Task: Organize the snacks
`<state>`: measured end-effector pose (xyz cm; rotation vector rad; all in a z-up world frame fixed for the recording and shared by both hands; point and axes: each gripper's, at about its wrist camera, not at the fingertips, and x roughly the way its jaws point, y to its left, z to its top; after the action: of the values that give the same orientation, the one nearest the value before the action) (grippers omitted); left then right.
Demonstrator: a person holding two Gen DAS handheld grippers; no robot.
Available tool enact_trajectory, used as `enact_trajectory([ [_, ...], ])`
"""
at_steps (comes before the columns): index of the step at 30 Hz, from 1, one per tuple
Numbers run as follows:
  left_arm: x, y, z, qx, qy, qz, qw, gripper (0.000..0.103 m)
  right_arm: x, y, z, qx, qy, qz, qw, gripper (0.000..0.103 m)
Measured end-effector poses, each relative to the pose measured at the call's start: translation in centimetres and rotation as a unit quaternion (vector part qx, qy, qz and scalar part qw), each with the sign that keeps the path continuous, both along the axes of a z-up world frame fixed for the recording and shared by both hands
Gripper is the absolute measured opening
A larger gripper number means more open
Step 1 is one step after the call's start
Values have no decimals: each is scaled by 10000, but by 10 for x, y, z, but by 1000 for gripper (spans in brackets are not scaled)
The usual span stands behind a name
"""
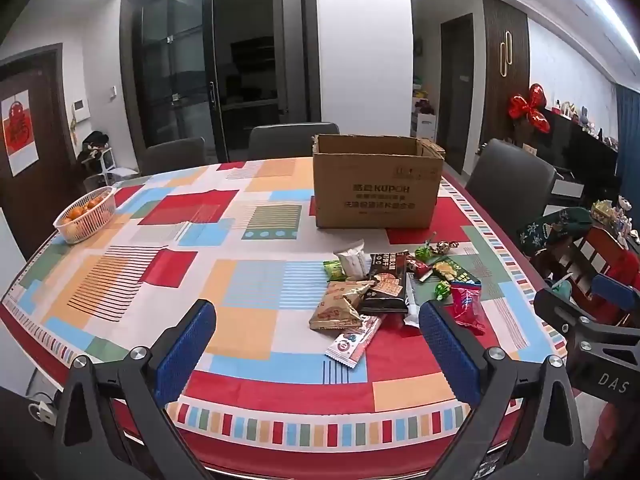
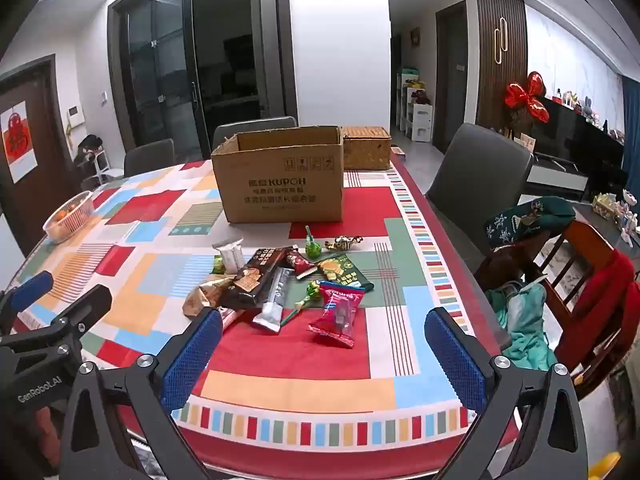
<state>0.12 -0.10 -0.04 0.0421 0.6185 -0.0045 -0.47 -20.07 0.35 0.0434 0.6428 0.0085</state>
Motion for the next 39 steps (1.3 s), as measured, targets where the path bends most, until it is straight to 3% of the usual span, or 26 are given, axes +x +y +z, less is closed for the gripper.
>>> enact_trajectory([
  [39, -5, 2, 6, 54, -138, 87, 9999, 103, 2, 5, 0, -27, -37, 61, 10000, 102],
])
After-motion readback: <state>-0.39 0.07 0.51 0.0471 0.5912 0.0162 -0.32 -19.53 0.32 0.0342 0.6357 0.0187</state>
